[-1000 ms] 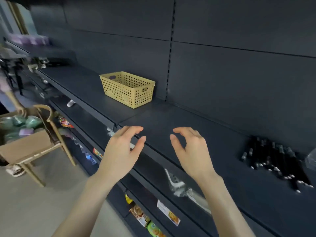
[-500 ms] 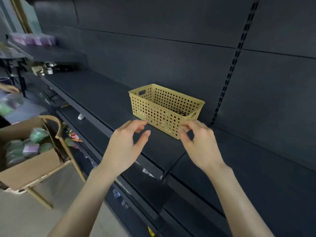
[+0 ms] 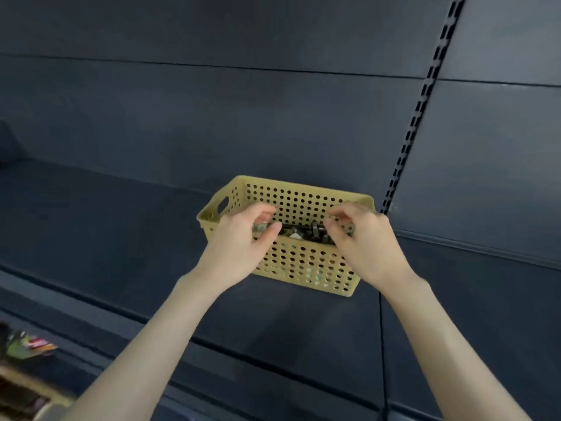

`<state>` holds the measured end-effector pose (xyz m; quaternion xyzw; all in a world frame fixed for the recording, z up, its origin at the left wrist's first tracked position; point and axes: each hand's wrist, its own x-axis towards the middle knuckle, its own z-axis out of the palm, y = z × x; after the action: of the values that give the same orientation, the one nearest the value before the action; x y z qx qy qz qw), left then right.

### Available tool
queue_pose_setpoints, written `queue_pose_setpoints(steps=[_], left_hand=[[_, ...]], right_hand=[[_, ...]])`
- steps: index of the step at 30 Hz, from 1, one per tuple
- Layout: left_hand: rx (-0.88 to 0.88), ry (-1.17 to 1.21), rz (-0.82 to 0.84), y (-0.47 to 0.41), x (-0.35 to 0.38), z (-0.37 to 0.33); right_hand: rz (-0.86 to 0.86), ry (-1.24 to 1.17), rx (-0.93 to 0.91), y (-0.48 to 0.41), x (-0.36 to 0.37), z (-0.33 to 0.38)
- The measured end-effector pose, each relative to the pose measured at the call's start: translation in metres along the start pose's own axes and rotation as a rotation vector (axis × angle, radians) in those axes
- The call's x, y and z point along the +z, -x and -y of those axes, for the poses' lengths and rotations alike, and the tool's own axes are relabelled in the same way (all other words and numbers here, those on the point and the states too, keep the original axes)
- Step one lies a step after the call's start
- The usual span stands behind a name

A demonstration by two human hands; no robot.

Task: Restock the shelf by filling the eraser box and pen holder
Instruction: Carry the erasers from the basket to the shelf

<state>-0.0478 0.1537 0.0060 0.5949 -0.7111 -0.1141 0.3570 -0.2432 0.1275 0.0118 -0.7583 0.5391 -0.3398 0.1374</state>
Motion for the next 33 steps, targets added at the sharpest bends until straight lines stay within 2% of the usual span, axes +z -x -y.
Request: queue_pose_setpoints(steps=[3,7,11,17,24,29,33], left_hand=[[0.002,-0.048,0.104,-0.039,0.002,0.016],[-0.027,-0.126,0.396,-0.084,0.008,0.031],[-0.031,-0.201,0.600,-0.120,0.022,0.045],[0.049,-0.391,0.895,-0.149,0.047,0.059],[0.171,-0.522,1.081,-0.158,0.061,0.072],[0.162,-0.565,1.148,-0.155,0.065,0.077],[0.085,-0.437,1.137,-0.151,0.068,0.078]], right_hand=[[0.085,0.038,0.035,-0.029,0.009,-0.007],[0.280,0.085,0.110,-0.062,0.016,-0.018],[0.473,0.183,0.176,-0.086,0.023,-0.028],[0.737,0.290,0.250,-0.105,0.033,-0.033],[0.860,0.369,0.333,-0.116,0.040,-0.032],[0.874,0.425,0.372,-0.123,0.055,-0.036],[0.849,0.324,0.453,-0.118,0.060,-0.041]])
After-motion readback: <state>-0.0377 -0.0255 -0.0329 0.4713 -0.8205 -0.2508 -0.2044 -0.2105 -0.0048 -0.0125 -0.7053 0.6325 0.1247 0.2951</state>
